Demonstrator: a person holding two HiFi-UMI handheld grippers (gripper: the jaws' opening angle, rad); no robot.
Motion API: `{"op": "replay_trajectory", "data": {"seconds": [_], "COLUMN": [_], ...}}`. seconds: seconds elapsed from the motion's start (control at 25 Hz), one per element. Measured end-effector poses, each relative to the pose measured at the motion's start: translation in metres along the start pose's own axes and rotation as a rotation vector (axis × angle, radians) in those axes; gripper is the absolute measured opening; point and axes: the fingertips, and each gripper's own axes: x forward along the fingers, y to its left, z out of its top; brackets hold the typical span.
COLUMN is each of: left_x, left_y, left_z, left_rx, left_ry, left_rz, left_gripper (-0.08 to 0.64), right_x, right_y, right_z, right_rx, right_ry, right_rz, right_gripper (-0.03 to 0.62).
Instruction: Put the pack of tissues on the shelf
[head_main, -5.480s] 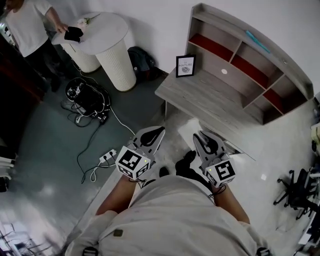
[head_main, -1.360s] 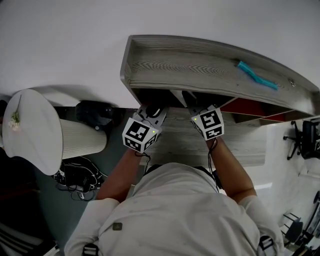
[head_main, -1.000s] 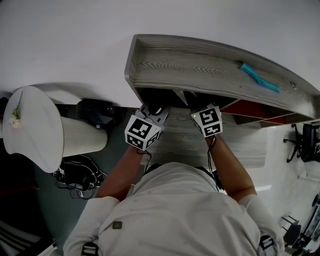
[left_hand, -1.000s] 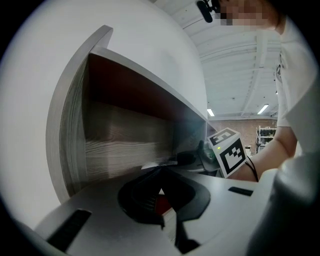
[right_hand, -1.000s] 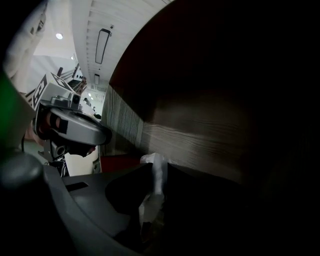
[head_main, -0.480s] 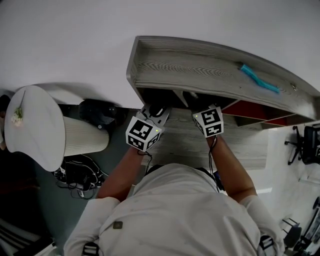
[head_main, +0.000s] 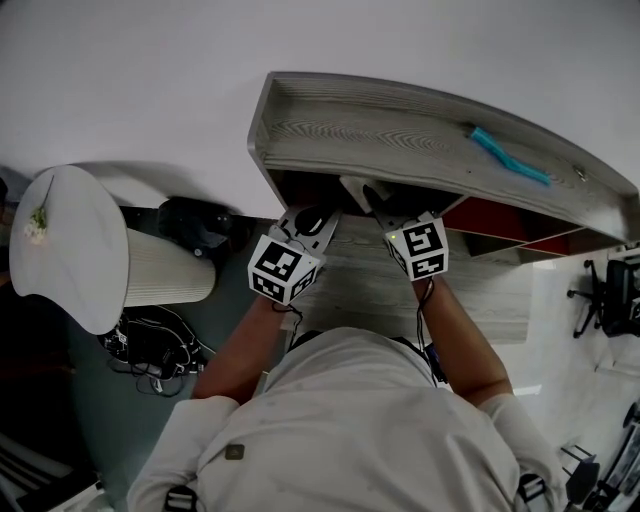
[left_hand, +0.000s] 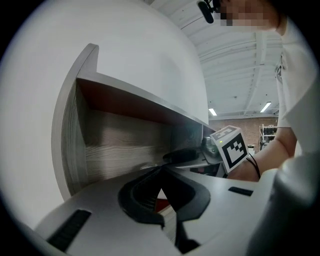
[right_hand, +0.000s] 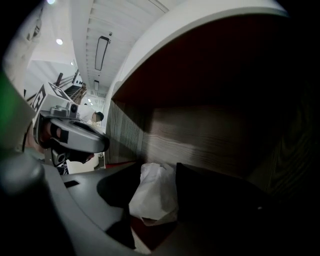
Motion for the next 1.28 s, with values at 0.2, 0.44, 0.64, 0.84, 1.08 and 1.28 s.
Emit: {"op": "replay_trajectory", "data": {"seconds": [0.2, 0.44, 0.64, 0.84, 1.08, 1.28], "left_x": [-0.003, -0.006, -0.007, -0.009, -0.013, -0.022], "left_y": [-0.014, -0.033, -0.052, -0.071, -0.092, -0.116], "left_z": [0.004, 0.012, 0.014, 0.014, 0.005, -0.004], "left_rx": [0.005, 0.013, 0.017, 0.005, -0.021, -0.033], "left_ry": [-0.009, -0.026, -0.033, -0.037, -0.038, -0.037], "left_rz": [0.023, 0.061, 0.1, 0.139, 0.201, 0.255], "left_gripper": [0.014, 0.014, 0.014, 0.014, 0.014, 0.014], "right_x": [-0.02, -0.041, -0.062, -0.082, -0.111, -0.139], "right_y": [0.005, 0.013, 0.021, 0.024, 0.027, 0.032], "right_z": [0.006, 0.016, 0.018, 0.016, 0.008, 0.005], "right_rx": [-0.003, 0.0, -0.008, -0.012, -0.006, -0.011], "right_ry": [-0.017, -0.044, -0.061, -0.072, -0.089, -0.112], "right_rz": [0.023, 0.072, 0.122, 0.171, 0.243, 0.303], "right_gripper": [0.238, 0.238, 0.238, 0.238, 0.234, 0.197]}}
